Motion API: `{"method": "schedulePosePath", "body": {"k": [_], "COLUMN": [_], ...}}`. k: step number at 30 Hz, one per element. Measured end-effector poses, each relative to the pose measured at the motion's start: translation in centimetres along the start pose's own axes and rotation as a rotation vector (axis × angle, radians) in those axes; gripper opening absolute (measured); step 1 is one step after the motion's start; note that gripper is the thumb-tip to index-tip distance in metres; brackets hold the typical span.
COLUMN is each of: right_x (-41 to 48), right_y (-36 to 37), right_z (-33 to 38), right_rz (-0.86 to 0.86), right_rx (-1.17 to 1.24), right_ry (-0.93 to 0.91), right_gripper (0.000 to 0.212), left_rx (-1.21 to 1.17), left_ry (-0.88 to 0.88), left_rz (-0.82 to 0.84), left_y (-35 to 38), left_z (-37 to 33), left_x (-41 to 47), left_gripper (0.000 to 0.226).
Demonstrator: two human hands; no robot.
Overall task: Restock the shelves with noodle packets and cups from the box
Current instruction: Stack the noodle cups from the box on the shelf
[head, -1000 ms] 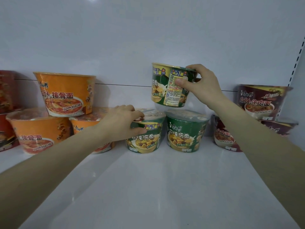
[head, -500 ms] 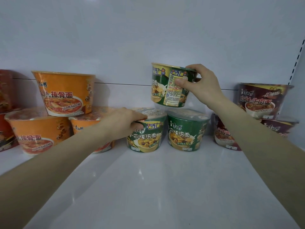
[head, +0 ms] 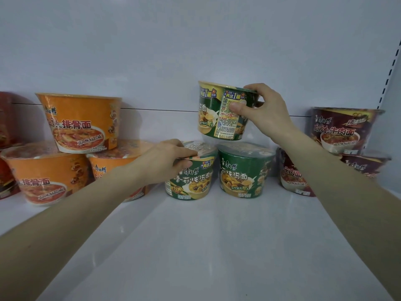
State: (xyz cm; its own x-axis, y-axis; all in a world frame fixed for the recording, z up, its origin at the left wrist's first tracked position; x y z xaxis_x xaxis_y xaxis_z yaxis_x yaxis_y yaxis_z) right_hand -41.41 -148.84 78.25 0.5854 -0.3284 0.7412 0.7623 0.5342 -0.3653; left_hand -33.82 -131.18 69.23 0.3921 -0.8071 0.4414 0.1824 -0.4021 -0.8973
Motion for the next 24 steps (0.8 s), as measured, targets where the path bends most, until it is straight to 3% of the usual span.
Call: {"method": "schedulePosePath", "body": {"k": [18, 22, 24], "right_x": [-0.1, -0.1, -0.1], "right_y": [-0.3, -0.7, -0.9], "right_z": [0.0, 0.3, 0.4], "right_rz": [0.003, 0.001, 0.014], "right_rx": [0.013, 0.030, 0.058], "right_ry": [0.000, 0.015, 0.026], "right_gripper": [0.045, 0.045, 0.042], "left_rx": [-0.119, -0.166, -0.247], "left_ry": [-0.034, -0.111, -0.196], "left_rz": [-0.015, -0.042, -0.139], "left_y": [0.3, -0.1, -1.1], "left_z": [0.4, 0.5, 0.8], "left_x": [-0.6, -0.6, -0.3], "left_gripper": [0.038, 0.045, 0.056]}}
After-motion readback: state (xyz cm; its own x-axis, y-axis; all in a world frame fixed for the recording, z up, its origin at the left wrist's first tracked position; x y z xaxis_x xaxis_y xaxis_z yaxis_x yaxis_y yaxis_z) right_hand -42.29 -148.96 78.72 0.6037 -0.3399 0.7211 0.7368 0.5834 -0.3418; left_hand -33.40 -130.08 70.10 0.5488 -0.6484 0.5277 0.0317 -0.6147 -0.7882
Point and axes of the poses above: each hand's wrist, its own x-axis towards the middle knuckle, its own y-axis out of the palm, z = x × y, the point moved 7 cm from there along x, towards the middle knuckle, and after that the axes turned 7 degrees about y, right-handed, at the moved point
